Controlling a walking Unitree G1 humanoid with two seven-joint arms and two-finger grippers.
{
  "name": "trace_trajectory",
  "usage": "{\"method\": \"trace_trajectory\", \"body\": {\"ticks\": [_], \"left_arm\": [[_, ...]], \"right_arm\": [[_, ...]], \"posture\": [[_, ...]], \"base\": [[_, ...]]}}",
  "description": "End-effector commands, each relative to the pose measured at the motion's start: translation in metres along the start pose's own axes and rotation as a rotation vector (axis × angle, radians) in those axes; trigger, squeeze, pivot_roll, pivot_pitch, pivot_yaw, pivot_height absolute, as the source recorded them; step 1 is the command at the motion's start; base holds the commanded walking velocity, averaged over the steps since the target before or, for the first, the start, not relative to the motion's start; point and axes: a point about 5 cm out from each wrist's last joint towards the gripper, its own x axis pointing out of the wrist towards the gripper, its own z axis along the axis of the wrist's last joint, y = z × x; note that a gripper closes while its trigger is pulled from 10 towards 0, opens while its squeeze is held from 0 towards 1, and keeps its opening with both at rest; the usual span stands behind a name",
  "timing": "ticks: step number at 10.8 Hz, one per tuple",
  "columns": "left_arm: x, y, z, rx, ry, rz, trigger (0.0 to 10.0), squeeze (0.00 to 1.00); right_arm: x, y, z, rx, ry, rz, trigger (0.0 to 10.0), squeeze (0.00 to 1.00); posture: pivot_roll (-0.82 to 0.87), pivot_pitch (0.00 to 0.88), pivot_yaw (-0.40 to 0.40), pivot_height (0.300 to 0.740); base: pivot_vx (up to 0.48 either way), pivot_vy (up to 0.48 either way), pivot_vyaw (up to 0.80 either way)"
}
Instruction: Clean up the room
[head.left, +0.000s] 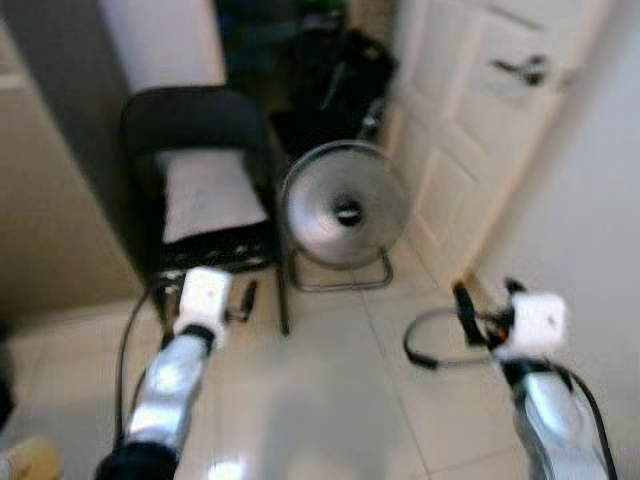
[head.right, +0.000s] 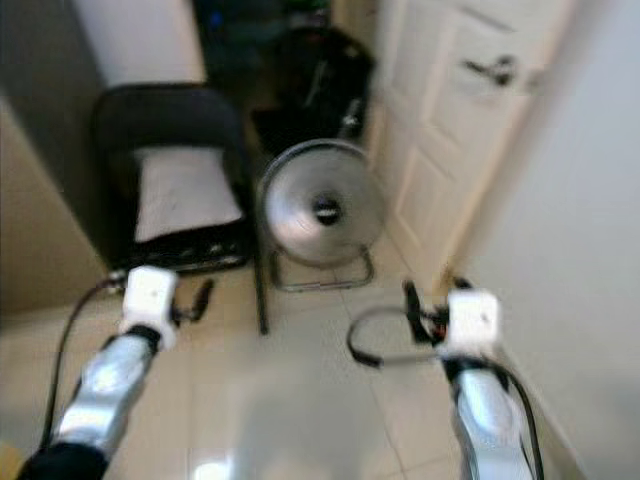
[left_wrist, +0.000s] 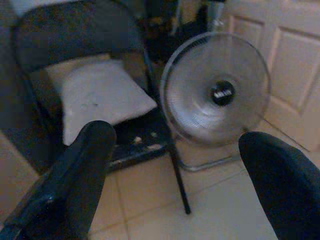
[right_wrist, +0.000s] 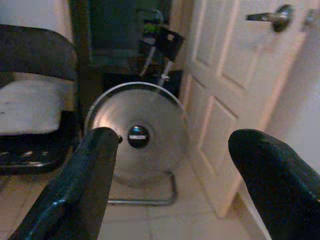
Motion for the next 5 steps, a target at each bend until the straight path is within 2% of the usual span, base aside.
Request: {"method": "trace_trajectory", "body": {"ticks": [1, 2, 5], "left_arm": [[0.004, -0.009, 0.009, -0.067, -0.066, -0.010, 10.0, 0.00], [0.005, -0.011, 0.017, -0.117, -0.120, -0.009, 10.0, 0.00], [0.009, -0.015, 0.023, -0.107, -0.149, -0.026, 10.0, 0.00]], "right_arm": [[-0.002, -0.004, -0.005, -0.006, 0.033, -0.011, 10.0, 0.00], [0.000, -0.005, -0.004, 0.006, 0.033, -0.021, 10.0, 0.00], [0.001, -0.005, -0.010, 0.025, 0.052, -0.048, 10.0, 0.00]], "posture": [[-0.14, 0.000, -0.006, 0.732], [-0.14, 0.000, -0.006, 0.732], [-0.14, 0.000, -0.004, 0.732]], "base": [[0.000, 0.000, 0.00], [0.000, 0.000, 0.00], [0.000, 0.000, 0.00]]}}
